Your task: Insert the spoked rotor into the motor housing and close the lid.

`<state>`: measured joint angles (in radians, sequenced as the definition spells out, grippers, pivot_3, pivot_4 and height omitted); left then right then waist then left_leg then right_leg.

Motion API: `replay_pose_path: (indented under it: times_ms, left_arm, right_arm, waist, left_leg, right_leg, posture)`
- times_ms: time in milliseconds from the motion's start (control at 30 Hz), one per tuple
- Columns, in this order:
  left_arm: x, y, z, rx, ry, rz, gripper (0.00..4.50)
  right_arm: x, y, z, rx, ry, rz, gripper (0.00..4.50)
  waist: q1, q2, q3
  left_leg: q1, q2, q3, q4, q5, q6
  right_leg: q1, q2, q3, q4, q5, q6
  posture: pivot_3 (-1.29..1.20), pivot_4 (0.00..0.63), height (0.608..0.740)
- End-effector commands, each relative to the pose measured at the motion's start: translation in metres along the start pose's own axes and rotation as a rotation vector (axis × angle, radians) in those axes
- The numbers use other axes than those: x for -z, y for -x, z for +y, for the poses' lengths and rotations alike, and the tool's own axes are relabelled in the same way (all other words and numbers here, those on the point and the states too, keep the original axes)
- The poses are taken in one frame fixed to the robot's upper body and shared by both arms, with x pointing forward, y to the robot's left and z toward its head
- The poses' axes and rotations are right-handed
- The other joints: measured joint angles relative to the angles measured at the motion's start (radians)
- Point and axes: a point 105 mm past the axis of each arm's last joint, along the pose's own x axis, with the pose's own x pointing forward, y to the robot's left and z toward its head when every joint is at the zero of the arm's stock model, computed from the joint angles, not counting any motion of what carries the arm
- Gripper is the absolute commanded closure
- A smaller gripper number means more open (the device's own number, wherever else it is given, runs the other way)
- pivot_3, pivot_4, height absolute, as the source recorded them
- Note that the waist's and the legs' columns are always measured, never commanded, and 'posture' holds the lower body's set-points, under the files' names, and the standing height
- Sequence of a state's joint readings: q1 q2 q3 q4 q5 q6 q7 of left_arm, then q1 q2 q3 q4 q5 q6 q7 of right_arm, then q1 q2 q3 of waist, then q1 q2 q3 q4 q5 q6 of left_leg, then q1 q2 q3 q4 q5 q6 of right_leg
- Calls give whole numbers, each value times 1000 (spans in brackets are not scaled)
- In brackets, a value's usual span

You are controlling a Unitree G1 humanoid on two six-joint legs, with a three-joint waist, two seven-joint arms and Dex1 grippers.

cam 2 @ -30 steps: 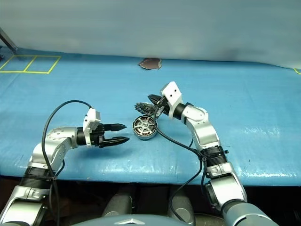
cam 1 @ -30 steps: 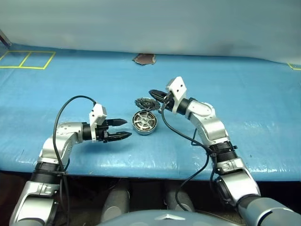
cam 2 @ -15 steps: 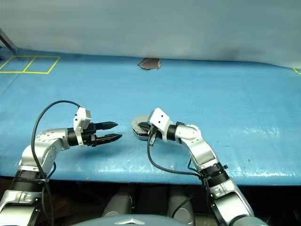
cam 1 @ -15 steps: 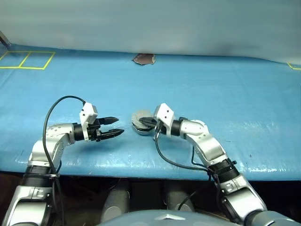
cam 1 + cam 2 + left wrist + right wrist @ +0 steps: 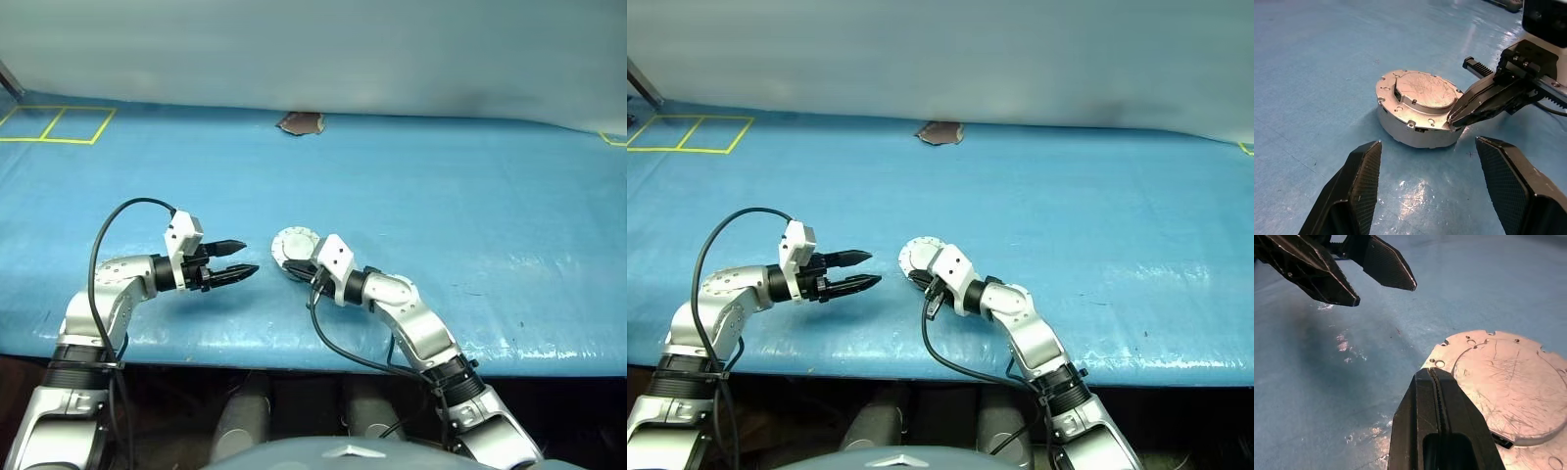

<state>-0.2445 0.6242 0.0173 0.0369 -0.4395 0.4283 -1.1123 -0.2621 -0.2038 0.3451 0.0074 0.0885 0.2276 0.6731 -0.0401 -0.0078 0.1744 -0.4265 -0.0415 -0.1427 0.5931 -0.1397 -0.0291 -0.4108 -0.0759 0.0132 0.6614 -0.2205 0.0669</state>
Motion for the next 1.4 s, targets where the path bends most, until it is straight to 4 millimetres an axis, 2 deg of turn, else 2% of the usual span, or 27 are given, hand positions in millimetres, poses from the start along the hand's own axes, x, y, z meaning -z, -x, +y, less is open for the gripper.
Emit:
replay_pose_path:
  times_ms: [33, 200, 367, 467, 567, 967, 1200, 1400]
  left_arm:
    - [-8, -2, -4, 13, -24, -31, 1188]
    - [-9, -4, -4, 16, -28, -34, 1188]
    - [-9, -5, -4, 26, -22, -37, 1188]
    - [-9, -6, -4, 30, -11, -33, 1188]
    - [-9, -8, -5, 31, -12, -32, 1152]
    - [-7, -7, -5, 20, -14, -24, 1152]
    - [-7, -6, -3, 6, -19, -19, 1152]
    - [-7, -6, -1, -9, -31, -12, 1152]
  right_arm:
    - [3, 4, -2, 25, -10, 7, 4500]
    - [-7, 11, 0, 14, -12, -8, 4500]
    - [-39, 17, -6, 43, 5, -110, 4500]
    - [-49, 17, -15, 79, -12, -145, 4500]
    - [-45, 15, -24, 105, -25, -121, 3937]
    - [-33, 4, -36, 147, -110, -102, 21]
    - [-22, 0, -32, 157, -118, -60, 21]
    - [-3, -3, -28, 156, -96, 11, 21]
  waist:
    - [1, 0, 0]
    - [2, 0, 0]
    - [2, 0, 0]
    - [2, 0, 0]
    - [3, 0, 0]
    - [1, 0, 0]
    - [1, 0, 0]
    - [0, 0, 0]
  left_leg:
    - [0, 0, 0, 0, 0, 0]
    - [0, 0, 0, 0, 0, 0]
    - [-1, 0, 0, 0, 0, 0]
    - [-1, 0, 0, -1, 0, 0]
    - [-1, 0, 0, -1, 0, 0]
    - [-1, 0, 0, -2, 0, 0]
    - [-2, 0, 0, -2, 0, 0]
    - [-1, 0, 0, -2, 0, 0]
  right_leg:
    - [0, 0, 0, 0, 0, 0]
    - [0, 0, 0, 0, 0, 0]
    - [-1, 0, 0, 0, 0, 0]
    - [-1, 0, 0, 0, 0, 0]
    - [-1, 0, 0, 0, 0, 0]
    - [-2, 0, 0, -1, 0, 0]
    - [-2, 0, 0, -1, 0, 0]
    - [-2, 0, 0, -1, 0, 0]
  posture:
    - [0, 150, 740]
    - [0, 150, 740]
    - [0, 150, 740]
    - [0, 150, 740]
    - [0, 150, 740]
    - [0, 150, 740]
    - [0, 150, 740]
    - [0, 150, 740]
